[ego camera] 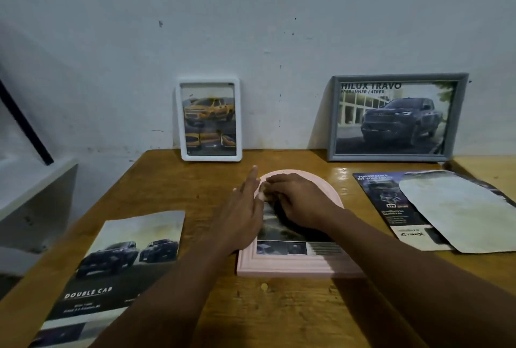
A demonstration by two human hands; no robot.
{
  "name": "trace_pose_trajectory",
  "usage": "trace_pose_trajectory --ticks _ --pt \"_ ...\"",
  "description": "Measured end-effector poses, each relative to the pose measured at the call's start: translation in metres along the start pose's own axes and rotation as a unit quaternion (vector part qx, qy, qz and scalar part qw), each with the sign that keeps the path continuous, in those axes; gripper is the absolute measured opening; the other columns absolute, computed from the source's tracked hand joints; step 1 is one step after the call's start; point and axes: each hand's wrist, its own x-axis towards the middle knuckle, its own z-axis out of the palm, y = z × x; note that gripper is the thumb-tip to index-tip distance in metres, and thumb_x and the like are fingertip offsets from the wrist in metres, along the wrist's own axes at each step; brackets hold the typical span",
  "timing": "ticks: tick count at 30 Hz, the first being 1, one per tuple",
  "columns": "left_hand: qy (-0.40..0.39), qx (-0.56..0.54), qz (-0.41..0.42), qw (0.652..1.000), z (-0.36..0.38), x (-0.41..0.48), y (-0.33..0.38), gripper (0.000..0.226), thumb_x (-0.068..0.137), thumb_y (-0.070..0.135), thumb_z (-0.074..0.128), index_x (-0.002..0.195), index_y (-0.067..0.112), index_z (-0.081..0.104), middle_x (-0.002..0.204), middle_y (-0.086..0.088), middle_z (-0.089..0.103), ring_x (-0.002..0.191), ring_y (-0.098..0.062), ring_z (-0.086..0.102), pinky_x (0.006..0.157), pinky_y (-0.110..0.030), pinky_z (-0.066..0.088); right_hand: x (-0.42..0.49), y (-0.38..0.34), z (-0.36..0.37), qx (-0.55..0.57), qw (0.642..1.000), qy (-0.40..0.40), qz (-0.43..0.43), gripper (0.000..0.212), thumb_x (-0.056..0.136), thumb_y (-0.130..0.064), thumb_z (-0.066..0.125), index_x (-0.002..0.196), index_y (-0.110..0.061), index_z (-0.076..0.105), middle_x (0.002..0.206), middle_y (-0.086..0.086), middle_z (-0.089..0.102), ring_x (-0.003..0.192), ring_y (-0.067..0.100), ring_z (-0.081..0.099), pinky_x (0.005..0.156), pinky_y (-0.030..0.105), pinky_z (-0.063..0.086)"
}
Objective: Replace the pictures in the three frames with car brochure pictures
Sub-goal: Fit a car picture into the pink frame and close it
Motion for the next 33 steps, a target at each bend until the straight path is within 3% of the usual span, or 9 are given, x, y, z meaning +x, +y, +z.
trace_pose_trajectory --ticks 6,13,17,20,23,25,29,33 --pt "-0.008 0.024 -0.01 1.0 -0.001 0.0 0.007 0.066 0.109 0.044 0.026 0.161 0.029 -0.01 0.161 0.008 0.036 0.148 -0.026 0.035 0.115 -0.044 0.033 0.008 0.009 -0.008 -0.072 0.995 -0.065 -0.027 0.036 0.091 -0.02 0.058 0.126 -0.025 0.067 0.133 -0.003 0.063 0.116 0.024 0.058 0.089 0.039 0.052" --pt "-0.009 0.033 -0.025 0.999 0.002 0.001 0.006 0.067 0.108 0.048 0.026 0.163 0.025 -0.005 0.161 0.01 0.038 0.148 -0.027 0.034 0.116 -0.045 0.032 -0.01 0.021 -0.029 -0.165 0.979 -0.1 0.063 0.038 0.097 -0.032 0.044 0.13 -0.022 0.06 0.125 0.007 0.061 0.112 0.026 0.053 0.087 0.04 0.046" --pt "-0.008 0.024 -0.038 0.999 0.002 0.001 0.008 0.066 0.107 0.05 0.025 0.163 0.027 -0.003 0.161 0.009 0.038 0.149 -0.027 0.032 0.117 -0.048 0.032 -0.027 0.008 -0.033 -0.178 0.972 -0.097 0.117 0.036 0.099 -0.032 0.04 0.123 -0.016 0.061 0.12 0.013 0.059 0.11 0.029 0.05 0.086 0.041 0.043" --pt "0.0 0.018 -0.047 0.999 0.003 0.001 0.008 0.064 0.108 0.049 0.024 0.163 0.027 -0.001 0.158 0.004 0.043 0.146 -0.028 0.038 0.114 -0.048 0.035 -0.042 -0.011 -0.028 -0.169 0.967 -0.081 0.17 0.034 0.094 -0.027 0.045 0.122 -0.013 0.059 0.122 0.016 0.058 0.112 0.032 0.048 0.09 0.042 0.043" --pt "0.013 0.002 -0.053 0.998 0.006 0.001 0.004 0.063 0.106 0.054 0.019 0.162 0.03 0.001 0.144 -0.012 0.057 0.127 -0.032 0.056 0.103 -0.049 0.046 -0.046 -0.03 -0.018 -0.165 0.959 -0.064 0.22 0.036 0.089 -0.024 0.052 0.121 -0.01 0.058 0.124 0.019 0.055 0.114 0.034 0.046 0.094 0.042 0.041" --pt "0.013 -0.008 -0.063 0.998 0.006 0.0 0.005 0.063 0.106 0.056 0.016 0.162 0.031 0.002 0.143 -0.015 0.057 0.124 -0.031 0.058 0.102 -0.045 0.045 -0.04 -0.04 -0.013 -0.157 0.955 -0.052 0.246 0.034 0.089 -0.023 0.057 0.12 -0.009 0.06 0.125 0.019 0.054 0.115 0.033 0.045 0.096 0.042 0.042" --pt "0.013 -0.019 -0.081 0.996 0.003 0.0 0.011 0.06 0.109 0.047 0.02 0.163 0.027 0.004 0.153 -0.014 0.047 0.132 -0.031 0.051 0.101 -0.04 0.039 -0.025 -0.055 0.0 -0.15 0.966 -0.052 0.203 0.044 0.086 -0.034 0.069 0.124 -0.014 0.061 0.132 0.017 0.052 0.122 0.032 0.043 0.105 0.046 0.038" --pt "0.024 -0.04 -0.089 0.995 0.003 0.0 0.007 0.061 0.109 0.048 0.02 0.163 0.027 0.003 0.138 -0.018 0.058 0.109 -0.023 0.06 0.094 -0.036 0.04 -0.021 -0.051 0.007 -0.098 0.988 -0.033 0.119 0.038 0.085 -0.03 0.07 0.122 -0.023 0.065 0.125 0.008 0.054 0.115 0.026 0.043 0.097 0.044 0.042"
